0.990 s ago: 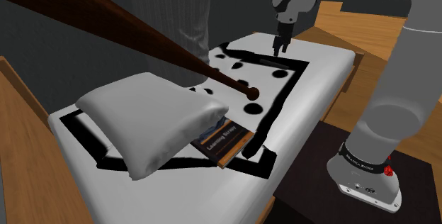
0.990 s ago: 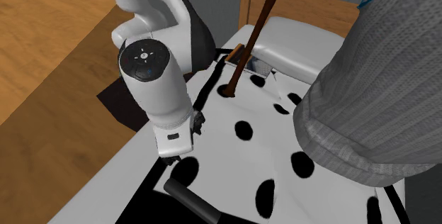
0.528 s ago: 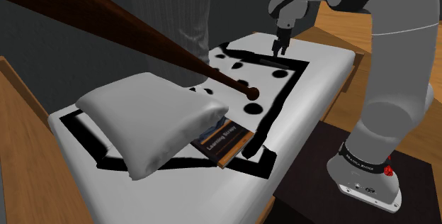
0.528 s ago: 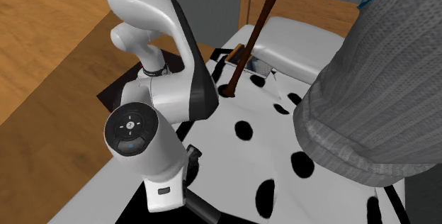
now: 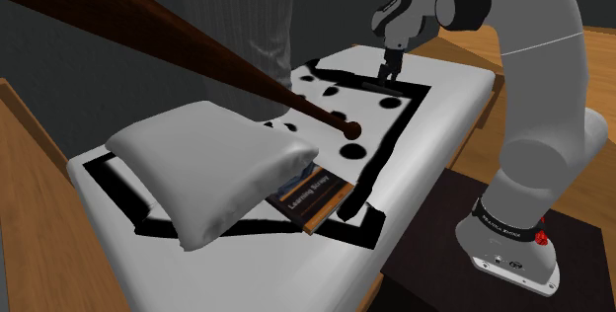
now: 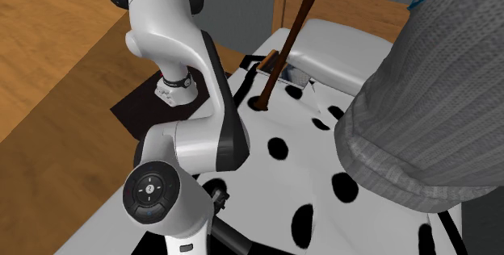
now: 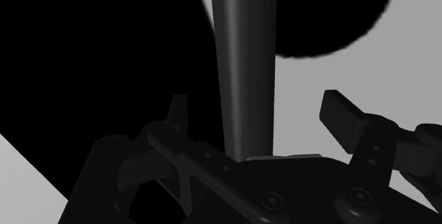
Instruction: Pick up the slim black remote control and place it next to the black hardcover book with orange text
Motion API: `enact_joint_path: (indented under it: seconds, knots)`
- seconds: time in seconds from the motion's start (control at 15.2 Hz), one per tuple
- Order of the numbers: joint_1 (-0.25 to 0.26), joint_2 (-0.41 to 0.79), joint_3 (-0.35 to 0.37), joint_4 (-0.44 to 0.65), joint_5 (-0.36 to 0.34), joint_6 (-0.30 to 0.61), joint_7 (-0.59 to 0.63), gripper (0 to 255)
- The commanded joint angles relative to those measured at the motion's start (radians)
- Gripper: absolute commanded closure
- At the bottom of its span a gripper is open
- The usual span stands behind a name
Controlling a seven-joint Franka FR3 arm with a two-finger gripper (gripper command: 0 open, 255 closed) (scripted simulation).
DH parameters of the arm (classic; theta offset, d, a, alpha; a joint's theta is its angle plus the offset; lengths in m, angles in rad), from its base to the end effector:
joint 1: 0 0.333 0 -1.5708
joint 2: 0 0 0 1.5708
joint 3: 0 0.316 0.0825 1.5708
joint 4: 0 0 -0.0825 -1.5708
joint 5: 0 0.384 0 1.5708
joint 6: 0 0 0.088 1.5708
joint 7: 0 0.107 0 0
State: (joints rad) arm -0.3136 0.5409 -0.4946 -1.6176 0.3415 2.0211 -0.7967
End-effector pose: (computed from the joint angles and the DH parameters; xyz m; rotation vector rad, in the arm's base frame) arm 0.5083 -0.4428 0.3337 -3.0541 0.1828 0.0087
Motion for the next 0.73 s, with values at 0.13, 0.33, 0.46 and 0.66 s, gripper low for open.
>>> enact_joint_path:
  seconds: [0.13,0.33,0.46,0.66]
  knots:
    - [-0.002,0.023,0.009,-0.015,0.014,0.036,-0.007,0]
    - [-0.002,0.023,0.009,-0.015,0.014,0.036,-0.007,0]
    - [-0.002,0.023,0.009,-0.015,0.014,0.036,-0.007,0]
    - [-0.002,0.023,0.009,-0.015,0.013,0.036,-0.007,255]
